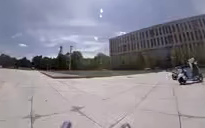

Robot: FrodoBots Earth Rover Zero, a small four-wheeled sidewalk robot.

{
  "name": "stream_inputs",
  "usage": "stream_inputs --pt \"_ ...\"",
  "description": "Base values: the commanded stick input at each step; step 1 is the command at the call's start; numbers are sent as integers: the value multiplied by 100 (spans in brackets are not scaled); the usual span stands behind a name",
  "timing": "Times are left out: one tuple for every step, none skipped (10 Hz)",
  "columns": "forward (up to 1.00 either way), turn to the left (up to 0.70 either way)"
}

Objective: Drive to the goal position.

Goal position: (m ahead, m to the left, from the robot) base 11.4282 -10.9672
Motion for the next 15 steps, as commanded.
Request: stream_inputs --pt "70 0" --pt "70 0" --pt "70 0" --pt "70 0" --pt "70 0" --pt "70 0" --pt "70 0" --pt "70 0" --pt "70 0" --pt "70 0" --pt "70 0" --pt "70 0" --pt "70 0" --pt "70 0" --pt "70 0"
